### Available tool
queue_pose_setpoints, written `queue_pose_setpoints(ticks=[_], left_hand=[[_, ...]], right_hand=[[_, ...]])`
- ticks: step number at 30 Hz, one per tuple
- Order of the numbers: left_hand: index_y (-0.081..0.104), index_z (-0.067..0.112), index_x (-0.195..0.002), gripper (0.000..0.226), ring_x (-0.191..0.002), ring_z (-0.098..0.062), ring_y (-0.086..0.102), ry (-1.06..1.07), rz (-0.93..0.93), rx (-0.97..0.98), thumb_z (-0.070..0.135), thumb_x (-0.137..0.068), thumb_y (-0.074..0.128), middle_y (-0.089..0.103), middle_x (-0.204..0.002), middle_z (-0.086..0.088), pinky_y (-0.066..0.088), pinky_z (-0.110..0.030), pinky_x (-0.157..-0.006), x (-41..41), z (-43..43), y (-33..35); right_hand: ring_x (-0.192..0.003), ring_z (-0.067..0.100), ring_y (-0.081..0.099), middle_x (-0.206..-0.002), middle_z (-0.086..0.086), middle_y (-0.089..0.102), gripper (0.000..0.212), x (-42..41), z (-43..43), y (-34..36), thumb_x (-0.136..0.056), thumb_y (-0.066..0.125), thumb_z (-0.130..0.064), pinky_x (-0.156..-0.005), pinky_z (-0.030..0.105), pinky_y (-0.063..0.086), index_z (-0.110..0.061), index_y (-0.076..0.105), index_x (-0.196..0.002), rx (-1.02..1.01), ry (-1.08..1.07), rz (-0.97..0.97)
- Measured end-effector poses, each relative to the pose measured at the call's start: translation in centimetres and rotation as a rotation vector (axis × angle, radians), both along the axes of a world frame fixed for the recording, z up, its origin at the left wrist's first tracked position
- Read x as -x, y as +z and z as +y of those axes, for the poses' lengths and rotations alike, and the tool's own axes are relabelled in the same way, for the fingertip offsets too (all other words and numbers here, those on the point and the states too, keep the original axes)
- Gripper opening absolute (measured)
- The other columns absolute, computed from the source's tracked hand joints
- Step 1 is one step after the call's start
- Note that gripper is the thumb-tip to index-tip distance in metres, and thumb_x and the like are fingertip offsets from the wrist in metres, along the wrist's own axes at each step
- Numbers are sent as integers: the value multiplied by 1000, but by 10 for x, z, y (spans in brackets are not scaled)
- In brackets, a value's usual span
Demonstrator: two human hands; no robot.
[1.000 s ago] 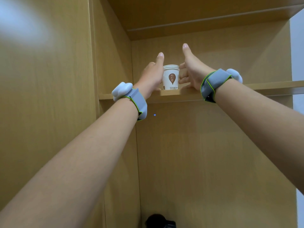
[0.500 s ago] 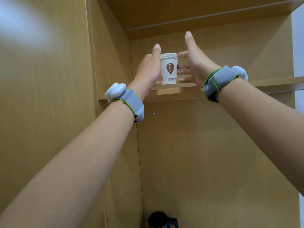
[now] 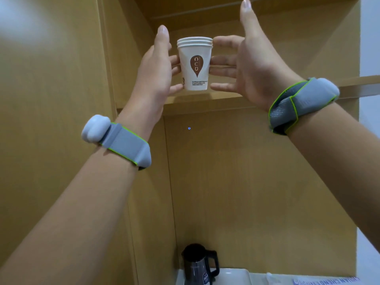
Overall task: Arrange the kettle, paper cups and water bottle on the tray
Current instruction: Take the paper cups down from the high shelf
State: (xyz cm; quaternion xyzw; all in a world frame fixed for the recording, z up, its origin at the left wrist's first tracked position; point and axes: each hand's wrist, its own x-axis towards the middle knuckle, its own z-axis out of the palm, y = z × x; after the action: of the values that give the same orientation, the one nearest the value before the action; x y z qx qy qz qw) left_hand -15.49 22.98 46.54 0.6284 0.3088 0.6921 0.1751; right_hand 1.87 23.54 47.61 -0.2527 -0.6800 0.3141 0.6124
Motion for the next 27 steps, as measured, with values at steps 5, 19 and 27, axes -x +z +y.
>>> queue_pose_setpoints(ticks=[5, 19, 27], left_hand=[[49, 21, -150, 63, -119, -11, 68, -4, -15, 23, 63, -106, 32, 69, -130, 1, 61, -46, -97, 13, -13, -29], [53, 21, -144, 52, -119, -7, 69, -71, 68, 97, 41, -109, 20, 73, -127, 6, 62, -43, -95, 30, -15, -158], [47, 22, -154, 61, -122, -4, 64, -115, 2, 420, 59, -108, 33, 64, -139, 5, 59, -44, -101, 7, -5, -246]], right_hand=[[-120, 21, 69, -135, 15, 66, 83, -1, -12, -32, -100, 15, -75, -103, 47, 55, -20, 52, -149, 22, 43, -11], [-127, 18, 66, -144, 10, 61, 54, -11, -19, -172, -110, 15, -42, -102, 50, 58, -22, 37, -155, 67, 71, -41], [-131, 15, 63, -144, 7, 62, 74, -7, -21, -255, -103, 19, -70, -105, 52, 54, -24, 48, -152, 428, 54, 74]])
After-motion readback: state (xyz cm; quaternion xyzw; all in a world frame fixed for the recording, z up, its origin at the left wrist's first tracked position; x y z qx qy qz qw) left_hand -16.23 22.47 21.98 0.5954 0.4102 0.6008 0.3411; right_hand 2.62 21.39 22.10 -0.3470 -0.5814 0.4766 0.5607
